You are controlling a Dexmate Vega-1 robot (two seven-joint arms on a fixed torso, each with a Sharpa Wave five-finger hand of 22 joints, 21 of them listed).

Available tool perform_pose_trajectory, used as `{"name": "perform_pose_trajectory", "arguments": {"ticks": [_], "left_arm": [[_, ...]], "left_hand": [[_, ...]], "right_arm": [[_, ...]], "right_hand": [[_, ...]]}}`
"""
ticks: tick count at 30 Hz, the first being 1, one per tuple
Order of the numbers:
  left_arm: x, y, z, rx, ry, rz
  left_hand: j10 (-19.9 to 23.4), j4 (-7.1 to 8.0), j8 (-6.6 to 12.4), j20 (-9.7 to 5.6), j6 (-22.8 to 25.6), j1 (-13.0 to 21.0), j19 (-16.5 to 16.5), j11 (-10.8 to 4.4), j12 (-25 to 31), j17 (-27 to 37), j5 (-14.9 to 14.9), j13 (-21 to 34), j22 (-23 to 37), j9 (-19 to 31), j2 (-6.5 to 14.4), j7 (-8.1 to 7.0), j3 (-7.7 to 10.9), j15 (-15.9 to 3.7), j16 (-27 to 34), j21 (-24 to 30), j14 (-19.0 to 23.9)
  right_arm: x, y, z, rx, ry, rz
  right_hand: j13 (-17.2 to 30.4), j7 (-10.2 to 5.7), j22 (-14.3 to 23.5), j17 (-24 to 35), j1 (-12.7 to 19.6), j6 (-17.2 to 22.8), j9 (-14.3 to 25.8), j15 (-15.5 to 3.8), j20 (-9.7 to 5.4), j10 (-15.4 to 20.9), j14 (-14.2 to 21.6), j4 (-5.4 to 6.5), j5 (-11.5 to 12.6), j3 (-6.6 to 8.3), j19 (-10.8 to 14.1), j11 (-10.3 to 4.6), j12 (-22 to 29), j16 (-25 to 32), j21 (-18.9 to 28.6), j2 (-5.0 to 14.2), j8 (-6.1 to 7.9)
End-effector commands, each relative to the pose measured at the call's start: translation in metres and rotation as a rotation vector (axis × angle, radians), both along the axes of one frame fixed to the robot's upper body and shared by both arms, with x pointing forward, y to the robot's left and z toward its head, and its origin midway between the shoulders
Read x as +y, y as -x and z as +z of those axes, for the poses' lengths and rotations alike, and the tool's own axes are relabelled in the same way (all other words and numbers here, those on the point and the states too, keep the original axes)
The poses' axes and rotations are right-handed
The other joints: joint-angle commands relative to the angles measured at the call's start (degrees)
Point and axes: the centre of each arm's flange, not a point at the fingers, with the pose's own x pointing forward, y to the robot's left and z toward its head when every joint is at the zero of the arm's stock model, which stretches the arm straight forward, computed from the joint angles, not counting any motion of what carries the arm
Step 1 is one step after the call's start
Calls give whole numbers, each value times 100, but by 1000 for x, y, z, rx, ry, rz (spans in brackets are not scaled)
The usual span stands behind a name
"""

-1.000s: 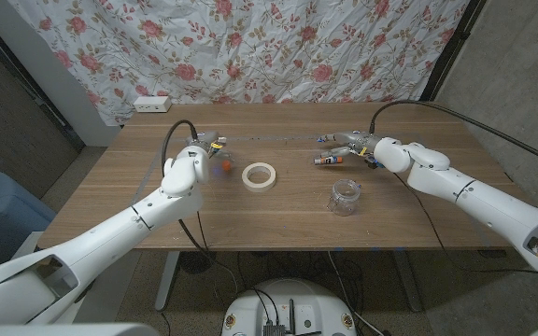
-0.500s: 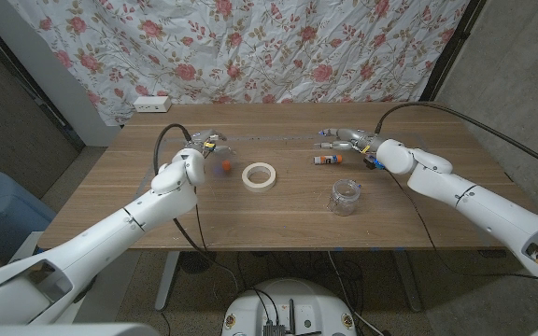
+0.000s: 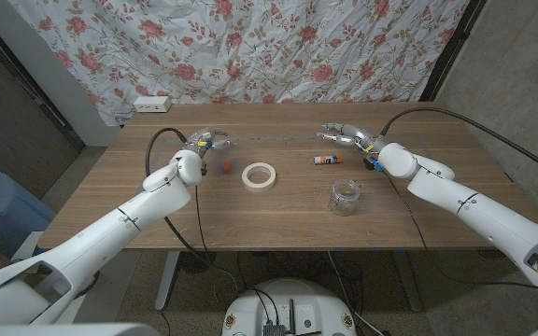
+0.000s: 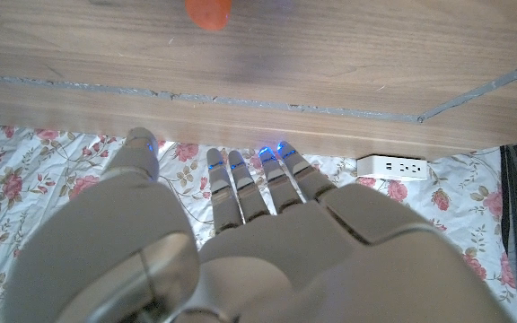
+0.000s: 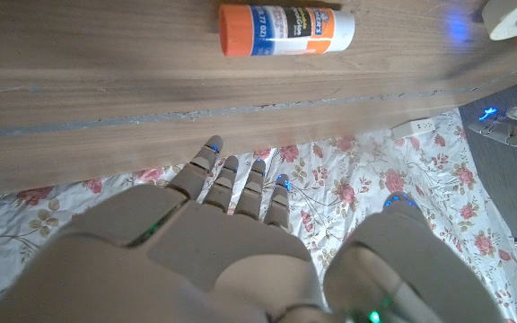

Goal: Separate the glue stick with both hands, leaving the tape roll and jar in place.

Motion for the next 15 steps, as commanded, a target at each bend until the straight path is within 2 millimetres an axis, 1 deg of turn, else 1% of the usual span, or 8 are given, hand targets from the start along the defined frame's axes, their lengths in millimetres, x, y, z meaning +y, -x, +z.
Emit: {"name": "perform_pose_trajectory", "arguments": {"ticks": [1,10,15], "left_arm": [[17,-9,-12,-23,211,-109],[16,-7,-17,-89,323,-135],[18,-7,-21,-134,413,-161]], "left_hand": [[-5,51,28,-27,-12,-52,19,51,38,21,-15,17,12,7,120,28,43,-18,27,34,-2],[10,65,35,-42,-9,-97,39,66,49,15,-10,16,12,4,213,49,77,-12,32,39,27],[19,67,33,-46,-18,-117,50,66,54,12,-8,16,11,2,247,55,90,-20,34,41,43]], "right_arm": [[-10,1,-7,19,-167,22],[-25,3,-11,12,-308,44],[-28,4,-12,21,-369,71]], "right_hand": [[13,-8,10,1,-108,68,15,-18,-31,13,92,47,-29,4,60,-17,36,48,45,1,59],[6,12,9,-44,-187,181,11,-35,-58,91,202,79,-61,-24,167,15,62,63,56,22,85],[4,25,9,-65,-204,229,10,-39,-57,107,246,82,-73,-31,187,19,65,67,50,26,95]]}}
